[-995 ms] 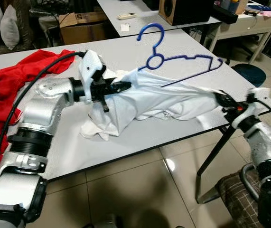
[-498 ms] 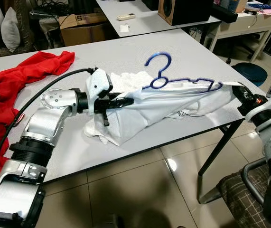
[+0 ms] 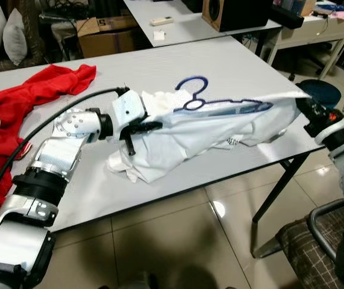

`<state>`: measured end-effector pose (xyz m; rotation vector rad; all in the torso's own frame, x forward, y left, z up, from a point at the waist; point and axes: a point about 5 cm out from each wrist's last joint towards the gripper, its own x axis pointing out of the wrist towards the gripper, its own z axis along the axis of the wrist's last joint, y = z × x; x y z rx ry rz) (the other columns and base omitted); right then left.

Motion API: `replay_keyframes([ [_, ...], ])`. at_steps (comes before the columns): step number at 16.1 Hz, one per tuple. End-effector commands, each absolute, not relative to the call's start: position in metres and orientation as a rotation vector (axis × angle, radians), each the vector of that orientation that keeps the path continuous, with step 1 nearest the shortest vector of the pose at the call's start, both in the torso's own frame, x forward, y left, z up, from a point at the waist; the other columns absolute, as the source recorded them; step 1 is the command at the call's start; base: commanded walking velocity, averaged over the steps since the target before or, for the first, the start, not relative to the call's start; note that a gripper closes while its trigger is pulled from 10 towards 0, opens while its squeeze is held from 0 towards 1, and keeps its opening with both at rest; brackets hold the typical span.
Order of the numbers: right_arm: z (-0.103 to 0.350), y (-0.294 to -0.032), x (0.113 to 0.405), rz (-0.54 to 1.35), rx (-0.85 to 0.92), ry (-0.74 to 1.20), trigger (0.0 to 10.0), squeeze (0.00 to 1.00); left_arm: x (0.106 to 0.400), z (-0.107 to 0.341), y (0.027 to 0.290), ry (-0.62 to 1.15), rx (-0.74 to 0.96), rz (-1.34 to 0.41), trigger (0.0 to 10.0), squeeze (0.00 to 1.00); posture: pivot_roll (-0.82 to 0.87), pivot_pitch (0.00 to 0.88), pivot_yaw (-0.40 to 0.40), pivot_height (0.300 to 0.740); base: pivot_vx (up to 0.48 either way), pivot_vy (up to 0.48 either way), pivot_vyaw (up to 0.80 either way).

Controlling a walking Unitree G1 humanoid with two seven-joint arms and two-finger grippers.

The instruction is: Hang hanger

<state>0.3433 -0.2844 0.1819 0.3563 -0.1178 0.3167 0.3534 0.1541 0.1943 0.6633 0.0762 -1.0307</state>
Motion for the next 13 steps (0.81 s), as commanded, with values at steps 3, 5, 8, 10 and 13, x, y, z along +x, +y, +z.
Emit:
replay_keyframes([
  [3, 0.2, -0.283, 0.339, 0.351, 0.313, -0.155, 0.0, 0.0, 0.363, 0.188, 0.164, 0.136, 0.651, -0.908, 0.0, 0.0, 0.03, 0.0, 0.061, 0.74, 0.0, 0.0, 0.0],
  [5, 0.195, -0.287, 0.336, 0.337, 0.299, -0.129, 0.0, 0.0, 0.365, 0.197, 0.17, 0.085, 0.549, -0.885, 0.0, 0.0, 0.03, 0.0, 0.06, 0.74, 0.0, 0.0, 0.0],
  [8, 0.186, -0.298, 0.33, 0.286, 0.308, -0.096, 0.0, 0.0, 0.361, 0.202, 0.185, 0.051, 0.481, -0.888, 0.0, 0.0, 0.04, 0.0, 0.053, 0.74, 0.0, 0.0, 0.0],
  [10, 0.182, -0.304, 0.327, 0.258, 0.312, -0.079, 0.0, 0.0, 0.359, 0.199, 0.198, 0.058, 0.484, -0.851, 0.0, 0.0, 0.04, 0.0, 0.051, 0.74, 0.0, 0.0, 0.0],
  [13, 0.182, -0.307, 0.327, 0.25, 0.312, -0.076, 0.0, 0.0, 0.359, 0.199, 0.203, 0.059, 0.482, -0.834, 0.0, 0.0, 0.04, 0.0, 0.05, 0.74, 0.0, 0.0, 0.0],
])
